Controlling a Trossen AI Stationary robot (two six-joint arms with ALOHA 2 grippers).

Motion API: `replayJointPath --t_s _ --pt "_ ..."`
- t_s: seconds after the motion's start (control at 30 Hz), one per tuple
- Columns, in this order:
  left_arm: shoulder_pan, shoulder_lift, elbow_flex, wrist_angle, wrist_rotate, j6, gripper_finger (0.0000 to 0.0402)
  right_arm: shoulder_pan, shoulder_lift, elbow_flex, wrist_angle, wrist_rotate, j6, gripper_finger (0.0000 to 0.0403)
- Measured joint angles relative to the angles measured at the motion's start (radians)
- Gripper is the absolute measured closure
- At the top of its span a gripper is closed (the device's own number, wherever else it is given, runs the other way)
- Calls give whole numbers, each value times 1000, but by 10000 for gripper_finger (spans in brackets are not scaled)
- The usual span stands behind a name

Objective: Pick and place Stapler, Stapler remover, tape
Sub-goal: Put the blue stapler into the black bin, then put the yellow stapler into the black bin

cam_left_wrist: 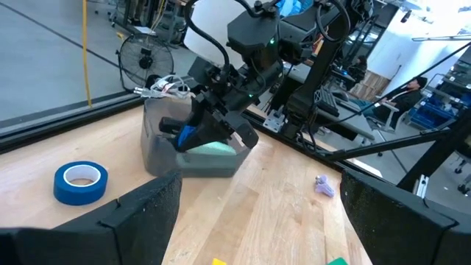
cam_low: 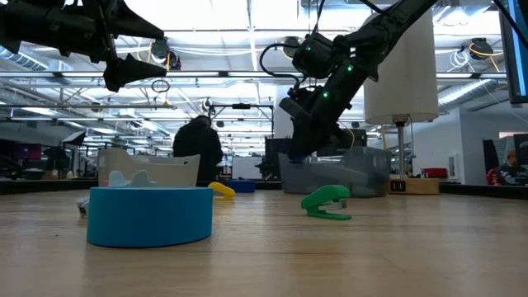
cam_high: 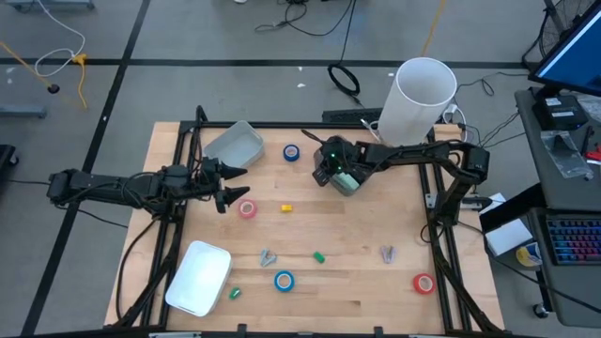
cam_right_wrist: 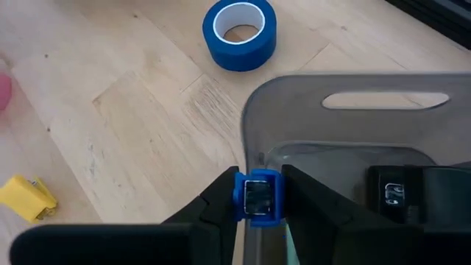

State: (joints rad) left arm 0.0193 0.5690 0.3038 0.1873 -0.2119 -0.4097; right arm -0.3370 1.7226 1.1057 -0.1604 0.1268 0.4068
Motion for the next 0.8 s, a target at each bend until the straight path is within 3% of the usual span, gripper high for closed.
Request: replayJointPath --t_s 0.27,0.5,0.8 --pt "0 0 0 0 0 0 36 -3 0 0 -3 3 0 278" --pt "0 0 0 0 0 -15 36 -5 0 0 -9 59 0 293" --pt "0 0 0 0 0 -18 36 -13 0 0 -11 55 -4 309"
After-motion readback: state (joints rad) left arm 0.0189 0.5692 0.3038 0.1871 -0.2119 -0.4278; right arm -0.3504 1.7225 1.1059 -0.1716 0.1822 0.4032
